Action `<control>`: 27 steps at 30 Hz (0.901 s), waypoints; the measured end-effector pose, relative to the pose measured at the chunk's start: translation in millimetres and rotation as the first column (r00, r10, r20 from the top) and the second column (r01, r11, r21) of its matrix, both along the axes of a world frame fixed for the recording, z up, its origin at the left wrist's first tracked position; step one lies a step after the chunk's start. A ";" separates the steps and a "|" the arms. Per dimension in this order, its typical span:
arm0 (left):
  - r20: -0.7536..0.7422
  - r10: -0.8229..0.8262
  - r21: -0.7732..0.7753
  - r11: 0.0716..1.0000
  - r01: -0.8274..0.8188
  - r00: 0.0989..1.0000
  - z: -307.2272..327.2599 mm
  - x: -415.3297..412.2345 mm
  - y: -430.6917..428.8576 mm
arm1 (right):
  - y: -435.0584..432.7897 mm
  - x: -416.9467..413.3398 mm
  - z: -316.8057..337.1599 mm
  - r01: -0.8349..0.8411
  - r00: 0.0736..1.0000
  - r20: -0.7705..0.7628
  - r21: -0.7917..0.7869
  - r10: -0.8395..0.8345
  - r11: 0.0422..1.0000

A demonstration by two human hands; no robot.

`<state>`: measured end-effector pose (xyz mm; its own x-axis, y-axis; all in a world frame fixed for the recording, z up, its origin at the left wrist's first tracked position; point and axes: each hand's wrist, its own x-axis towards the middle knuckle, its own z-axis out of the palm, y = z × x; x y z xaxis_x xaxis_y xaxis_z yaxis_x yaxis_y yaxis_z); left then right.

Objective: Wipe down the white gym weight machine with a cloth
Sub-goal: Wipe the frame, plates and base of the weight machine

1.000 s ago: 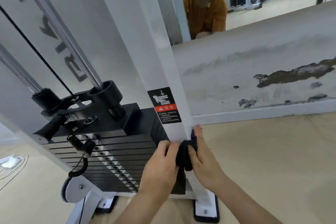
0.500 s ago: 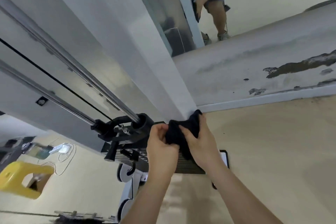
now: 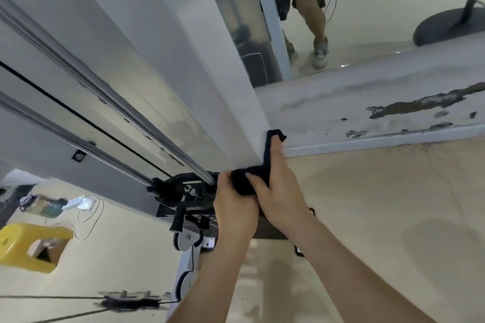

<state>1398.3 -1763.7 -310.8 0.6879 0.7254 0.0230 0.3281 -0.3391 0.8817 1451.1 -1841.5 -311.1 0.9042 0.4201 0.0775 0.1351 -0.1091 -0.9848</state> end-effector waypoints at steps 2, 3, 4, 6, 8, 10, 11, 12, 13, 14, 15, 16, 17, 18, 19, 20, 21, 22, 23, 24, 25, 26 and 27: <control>0.082 0.057 -0.044 0.998 -0.054 0.995 31.4 5.4 0.6 | 0.1 -1.3 30.0 -0.009 1.000 0.028 0.023 0.009 1.000; 0.121 0.068 -0.059 0.996 -0.061 0.990 47.6 6.0 -1.0 | -0.1 -2.3 45.9 -0.020 0.999 0.049 0.040 0.018 0.999; 0.158 0.070 -0.069 0.996 -0.060 0.985 63.2 5.9 -3.8 | -0.8 -3.0 61.2 -0.031 0.997 0.068 0.061 0.027 0.998; 0.239 0.062 -0.073 0.996 -0.046 0.969 94.1 3.7 -10.7 | -2.6 -4.0 92.0 -0.054 0.995 0.094 0.119 0.043 0.991; 0.313 0.066 -0.012 0.998 -0.065 0.948 128.7 2.8 -13.0 | -2.1 -3.6 124.4 -0.075 0.990 0.129 0.165 0.054 0.984; 0.365 0.083 0.022 0.995 -0.098 0.927 159.2 3.9 -12.2 | 1.0 0.9 152.4 -0.072 0.984 0.174 0.198 0.037 0.978; 0.380 0.101 0.016 0.993 -0.115 0.919 173.3 4.3 -10.8 | 3.0 3.7 165.2 -0.070 0.982 0.188 0.209 0.030 0.976; 0.373 0.124 0.001 0.991 -0.134 0.920 183.7 4.7 -9.6 | 4.4 5.4 173.6 -0.065 0.982 0.185 0.214 0.024 0.975; 0.336 0.156 -0.028 0.987 -0.156 0.929 189.9 4.5 -8.9 | 4.3 6.1 177.8 -0.055 0.986 0.163 0.207 0.021 0.977; 0.267 0.195 -0.070 0.981 -0.182 0.944 193.5 3.8 -8.9 | 2.3 6.2 178.7 -0.042 0.992 0.125 0.176 0.020 0.983; 0.173 0.229 -0.132 0.969 -0.208 0.958 195.2 2.6 -9.2 | -0.8 6.4 177.6 -0.031 0.996 0.082 0.116 0.022 0.993; 0.064 0.240 -0.224 0.949 -0.221 0.969 196.8 1.3 -10.9 | -4.8 6.5 176.3 -0.032 0.999 0.039 0.034 0.031 0.999; -0.041 0.225 -0.329 0.917 -0.225 0.974 199.5 -0.2 -12.7 | -9.1 7.2 176.2 -0.042 0.999 0.005 -0.060 0.042 0.997; -0.130 0.188 -0.416 0.881 -0.226 0.974 204.4 -2.1 -14.6 | -13.0 8.7 179.6 -0.056 0.998 -0.019 -0.139 0.054 0.989; -0.183 0.149 -0.474 0.852 -0.220 0.972 210.6 -3.4 -16.4 | -15.9 10.0 186.6 -0.075 0.997 -0.035 -0.172 0.070 0.982; -0.187 0.124 -0.495 0.845 -0.202 0.974 217.0 -3.5 -18.2 | -17.2 11.1 196.9 -0.094 0.995 -0.048 -0.156 0.088 0.983; -0.159 0.119 -0.486 0.855 -0.183 0.980 224.0 -1.8 -19.8 | -17.5 11.4 209.9 -0.113 0.993 -0.059 -0.113 0.107 0.987; -0.119 0.125 -0.450 0.877 -0.166 0.985 234.0 1.0 -23.2 | -16.6 11.7 224.8 -0.130 0.990 -0.066 -0.068 0.126 0.989; -0.072 0.136 -0.409 0.900 -0.153 0.988 243.6 3.9 -26.7 | -15.0 12.5 240.4 -0.148 0.987 -0.064 -0.033 0.145 0.988; -0.017 0.142 -0.373 0.917 -0.138 0.990 254.1 5.8 -30.8 | -12.7 13.5 256.8 -0.163 0.986 -0.045 -0.006 0.163 0.987; 0.042 0.137 -0.345 0.932 -0.114 0.990 265.9 7.4 -35.6 | -10.7 14.7 273.1 -0.175 0.984 -0.010 0.022 0.175 0.984; 0.098 0.122 -0.301 0.949 -0.087 0.988 275.3 8.3 -38.9 | -8.8 16.3 286.4 -0.190 0.982 0.034 0.057 0.188 0.980; 0.142 0.107 -0.237 0.969 -0.072 0.984 285.0 8.8 -39.5 | -7.4 18.9 298.6 -0.210 0.976 0.074 0.092 0.204 0.973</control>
